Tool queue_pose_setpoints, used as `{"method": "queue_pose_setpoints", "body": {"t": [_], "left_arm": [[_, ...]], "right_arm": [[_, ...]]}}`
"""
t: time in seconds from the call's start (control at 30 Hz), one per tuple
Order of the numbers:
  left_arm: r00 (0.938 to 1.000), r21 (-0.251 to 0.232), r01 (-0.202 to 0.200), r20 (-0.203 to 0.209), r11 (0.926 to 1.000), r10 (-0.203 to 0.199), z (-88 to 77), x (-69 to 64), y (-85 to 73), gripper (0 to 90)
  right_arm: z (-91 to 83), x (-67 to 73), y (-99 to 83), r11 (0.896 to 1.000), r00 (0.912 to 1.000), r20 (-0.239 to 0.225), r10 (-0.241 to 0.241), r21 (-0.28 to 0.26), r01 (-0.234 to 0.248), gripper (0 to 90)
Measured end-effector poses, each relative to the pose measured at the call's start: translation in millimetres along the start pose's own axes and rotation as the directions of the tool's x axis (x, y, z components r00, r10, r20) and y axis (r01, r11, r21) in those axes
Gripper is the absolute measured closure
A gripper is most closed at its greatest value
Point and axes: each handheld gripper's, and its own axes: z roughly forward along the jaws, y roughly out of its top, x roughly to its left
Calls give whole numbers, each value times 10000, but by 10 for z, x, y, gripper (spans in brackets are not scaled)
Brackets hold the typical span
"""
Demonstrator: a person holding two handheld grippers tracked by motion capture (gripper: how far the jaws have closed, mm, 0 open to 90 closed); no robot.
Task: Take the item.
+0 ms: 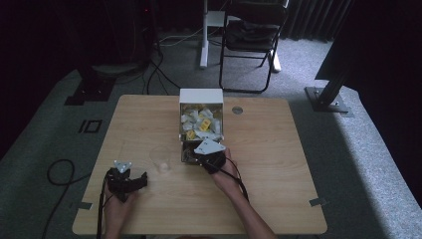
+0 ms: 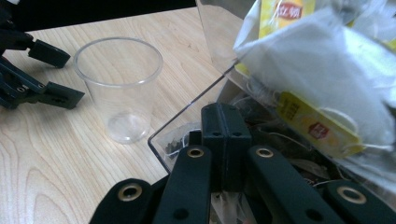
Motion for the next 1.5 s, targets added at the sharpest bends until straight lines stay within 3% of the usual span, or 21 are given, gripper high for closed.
{"method": "queue_pose_setpoints", "body": {"t": [1.5], "left_arm": [[10000,-24,32,-1,10000,-32,2,-2,0,126]], "right_arm": [[-229,149,278,9982,9981,-496,-366,-501,341,900]]}}
